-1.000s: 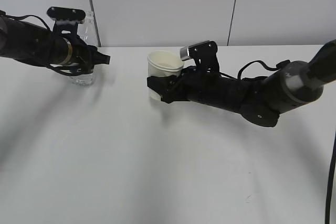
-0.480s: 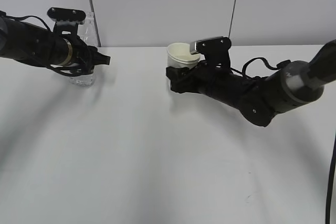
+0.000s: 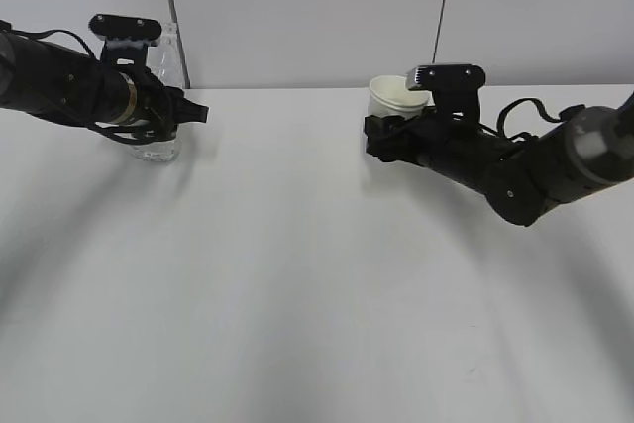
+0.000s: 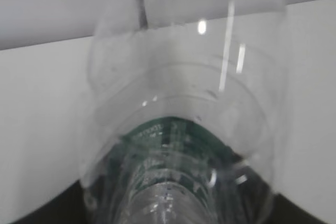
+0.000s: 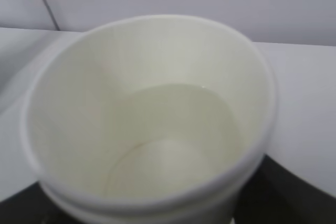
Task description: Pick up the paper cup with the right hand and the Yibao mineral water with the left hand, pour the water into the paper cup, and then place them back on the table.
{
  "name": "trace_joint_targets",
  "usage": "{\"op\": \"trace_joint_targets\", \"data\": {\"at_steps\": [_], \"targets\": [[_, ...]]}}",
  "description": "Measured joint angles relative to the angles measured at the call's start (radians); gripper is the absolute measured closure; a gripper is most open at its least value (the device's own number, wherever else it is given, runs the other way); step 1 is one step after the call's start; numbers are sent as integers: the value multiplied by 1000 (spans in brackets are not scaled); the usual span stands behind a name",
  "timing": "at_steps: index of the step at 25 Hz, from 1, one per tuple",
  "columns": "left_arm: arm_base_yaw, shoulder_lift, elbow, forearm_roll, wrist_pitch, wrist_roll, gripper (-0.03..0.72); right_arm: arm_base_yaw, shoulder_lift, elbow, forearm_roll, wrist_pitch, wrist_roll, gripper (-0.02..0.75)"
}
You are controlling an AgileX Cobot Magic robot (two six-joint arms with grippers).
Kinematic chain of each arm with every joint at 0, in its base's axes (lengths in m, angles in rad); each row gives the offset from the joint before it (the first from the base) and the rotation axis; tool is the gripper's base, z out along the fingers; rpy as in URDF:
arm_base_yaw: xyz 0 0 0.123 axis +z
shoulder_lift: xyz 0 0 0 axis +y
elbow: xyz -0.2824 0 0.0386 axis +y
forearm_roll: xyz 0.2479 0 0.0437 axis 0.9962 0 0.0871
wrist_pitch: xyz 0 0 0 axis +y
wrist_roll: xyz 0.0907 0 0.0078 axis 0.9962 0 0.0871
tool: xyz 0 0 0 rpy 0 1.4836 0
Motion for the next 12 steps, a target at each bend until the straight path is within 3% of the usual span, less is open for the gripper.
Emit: {"op": "trace_joint_targets", "data": {"at_steps": [12], "targets": [[0,0,0,0,0,0,352,-60,8,0,8,-25,-58,242]]}}
